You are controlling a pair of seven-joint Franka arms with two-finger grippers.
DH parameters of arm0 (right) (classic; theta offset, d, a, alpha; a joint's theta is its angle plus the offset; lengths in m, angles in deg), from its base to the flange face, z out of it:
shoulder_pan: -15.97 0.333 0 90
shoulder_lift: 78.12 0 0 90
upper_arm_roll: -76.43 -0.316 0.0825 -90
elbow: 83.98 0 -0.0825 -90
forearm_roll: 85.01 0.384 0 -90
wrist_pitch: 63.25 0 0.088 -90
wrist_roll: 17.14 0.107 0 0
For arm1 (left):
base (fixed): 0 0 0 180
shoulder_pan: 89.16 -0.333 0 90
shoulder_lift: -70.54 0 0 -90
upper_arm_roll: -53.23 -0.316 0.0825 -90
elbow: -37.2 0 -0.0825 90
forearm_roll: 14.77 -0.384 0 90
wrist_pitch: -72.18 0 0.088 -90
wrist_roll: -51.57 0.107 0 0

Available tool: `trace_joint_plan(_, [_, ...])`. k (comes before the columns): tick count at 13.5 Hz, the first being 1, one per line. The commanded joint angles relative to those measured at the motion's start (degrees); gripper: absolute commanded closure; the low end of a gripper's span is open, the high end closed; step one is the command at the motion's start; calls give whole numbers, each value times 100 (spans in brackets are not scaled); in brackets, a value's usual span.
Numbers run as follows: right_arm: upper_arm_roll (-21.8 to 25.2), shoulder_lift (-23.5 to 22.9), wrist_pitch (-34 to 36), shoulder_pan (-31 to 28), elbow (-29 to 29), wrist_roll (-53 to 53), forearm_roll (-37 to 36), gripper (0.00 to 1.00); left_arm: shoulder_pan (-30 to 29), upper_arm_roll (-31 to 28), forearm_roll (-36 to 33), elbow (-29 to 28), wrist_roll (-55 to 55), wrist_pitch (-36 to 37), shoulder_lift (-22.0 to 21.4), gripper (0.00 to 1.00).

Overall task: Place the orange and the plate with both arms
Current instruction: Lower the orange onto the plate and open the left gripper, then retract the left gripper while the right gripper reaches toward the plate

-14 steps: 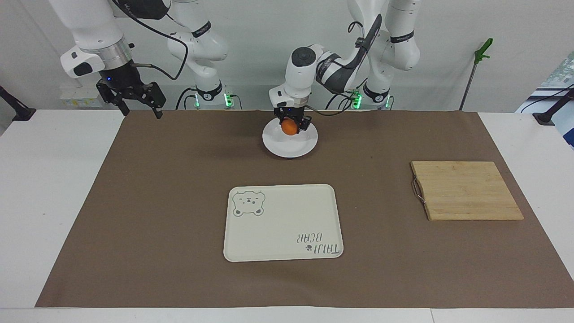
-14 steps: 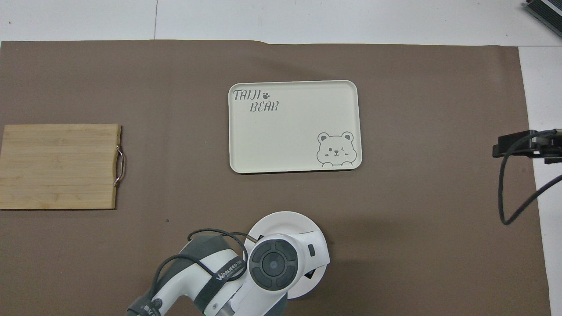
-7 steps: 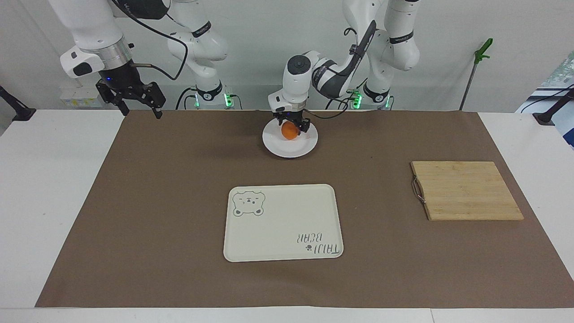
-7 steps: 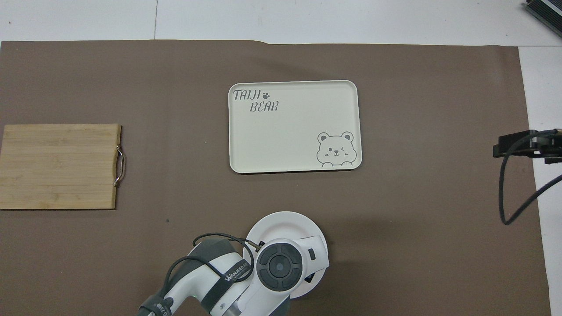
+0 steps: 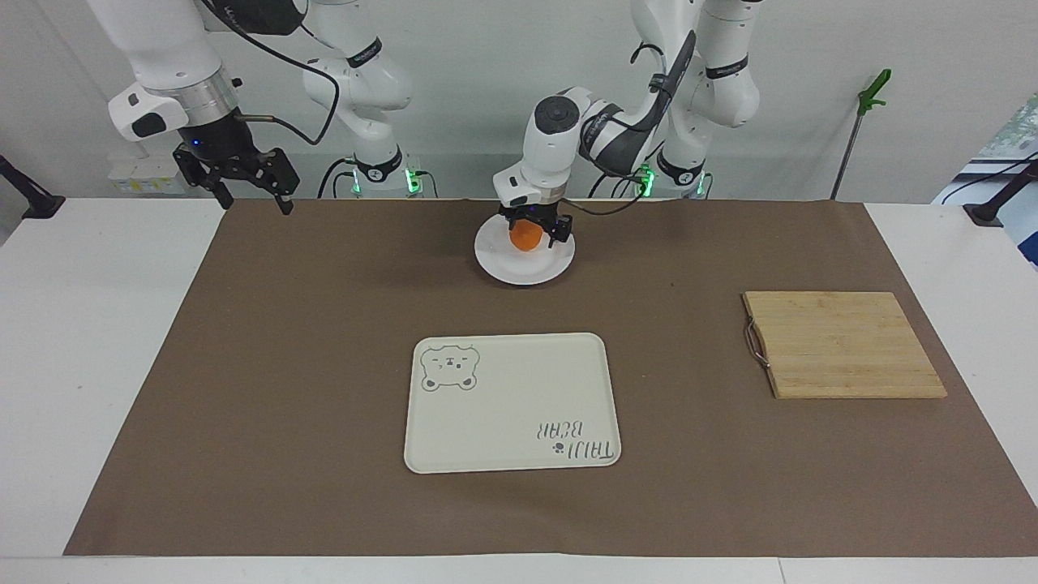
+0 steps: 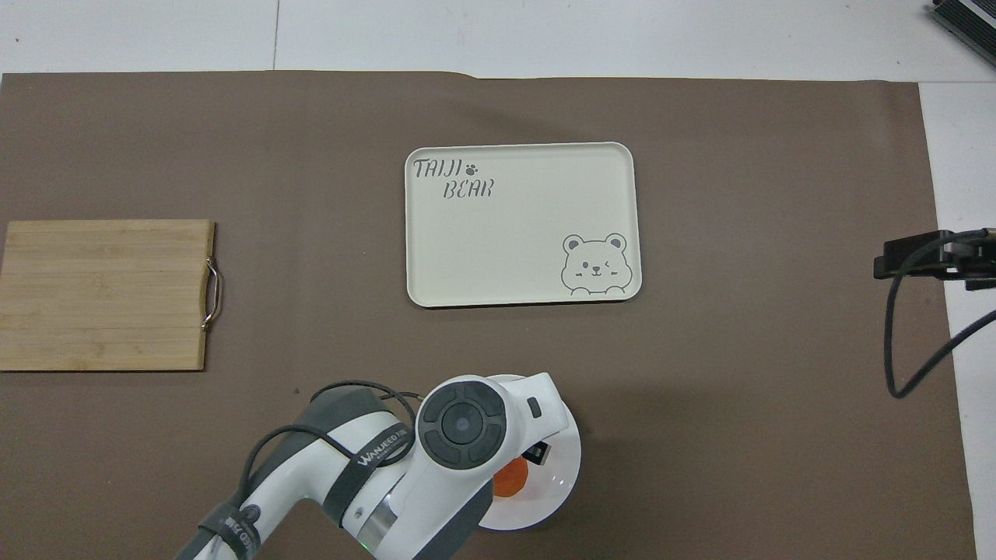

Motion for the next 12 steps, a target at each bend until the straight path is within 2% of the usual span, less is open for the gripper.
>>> trace_joint_plan(1, [-50,-19,-8,-115,-16,-527,126,0,-552,6,-440,521,152,301,-114,0])
trace_joint_plan(3, [-59,-54,-7,-159,-112,-977,144,0,-1191,6,-566,837,344,589,-298,0])
trace_joint_plan(6, [-59,-72,-428,-133,-700,-1022,820,0,-1967,-3,-575,1785,1187,1546,-282,0])
trace_joint_plan(7, [-59,-80,-455,-89,-832,-1074,986,0,-2195,-3,-662,2006,1389,1575,-247,0])
trace_joint_plan(10, [-59,-63,-648,-62,-1429,-1277,1672,0,-2574,-21,-1153,2595,1620,1838,-229,0])
trace_joint_plan(12, [-68,-80,-772,-53,-1799,-1321,2154,0,-3022,-30,-1199,2973,1926,2337,-255,0])
